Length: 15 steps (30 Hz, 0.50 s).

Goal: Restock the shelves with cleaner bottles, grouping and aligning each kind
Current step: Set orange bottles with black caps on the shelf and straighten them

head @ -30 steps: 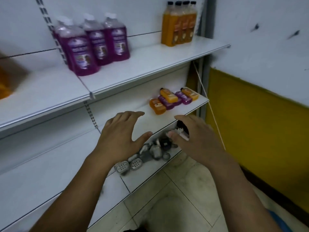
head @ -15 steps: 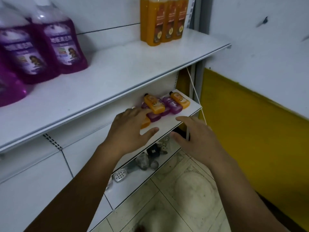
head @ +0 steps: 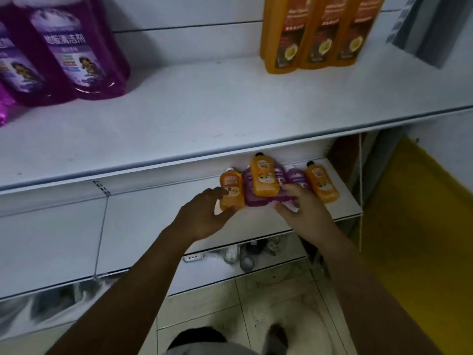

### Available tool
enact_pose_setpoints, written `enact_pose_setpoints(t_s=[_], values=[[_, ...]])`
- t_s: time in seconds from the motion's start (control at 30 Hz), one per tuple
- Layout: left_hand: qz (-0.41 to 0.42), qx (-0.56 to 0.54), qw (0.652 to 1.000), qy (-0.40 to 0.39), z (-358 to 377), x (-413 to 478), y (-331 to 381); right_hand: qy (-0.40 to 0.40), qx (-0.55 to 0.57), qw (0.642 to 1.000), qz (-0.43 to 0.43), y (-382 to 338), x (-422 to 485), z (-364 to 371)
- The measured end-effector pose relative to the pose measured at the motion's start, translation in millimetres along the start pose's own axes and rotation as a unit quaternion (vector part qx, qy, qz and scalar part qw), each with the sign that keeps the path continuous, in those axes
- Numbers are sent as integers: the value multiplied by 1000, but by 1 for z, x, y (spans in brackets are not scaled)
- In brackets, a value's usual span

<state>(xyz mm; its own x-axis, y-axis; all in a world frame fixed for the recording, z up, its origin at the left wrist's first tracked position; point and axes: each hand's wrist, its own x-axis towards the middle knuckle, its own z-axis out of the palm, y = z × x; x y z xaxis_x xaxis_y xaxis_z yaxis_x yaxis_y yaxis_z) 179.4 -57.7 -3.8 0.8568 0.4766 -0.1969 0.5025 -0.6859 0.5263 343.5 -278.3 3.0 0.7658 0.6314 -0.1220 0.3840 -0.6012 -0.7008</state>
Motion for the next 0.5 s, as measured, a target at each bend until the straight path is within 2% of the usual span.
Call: enact_pose_setpoints(t_s=[0.17,0.33,0.5], values=[[-124,-101,987,-26,38,28,-4,-42,57,997,43,13,50,-2],[-172,-117,978,-6,65,78,-17,-48,75,994,63,40,100,29],[-208,-231,950,-10,92,128,-36,-52,77,995,42,71,142,73]])
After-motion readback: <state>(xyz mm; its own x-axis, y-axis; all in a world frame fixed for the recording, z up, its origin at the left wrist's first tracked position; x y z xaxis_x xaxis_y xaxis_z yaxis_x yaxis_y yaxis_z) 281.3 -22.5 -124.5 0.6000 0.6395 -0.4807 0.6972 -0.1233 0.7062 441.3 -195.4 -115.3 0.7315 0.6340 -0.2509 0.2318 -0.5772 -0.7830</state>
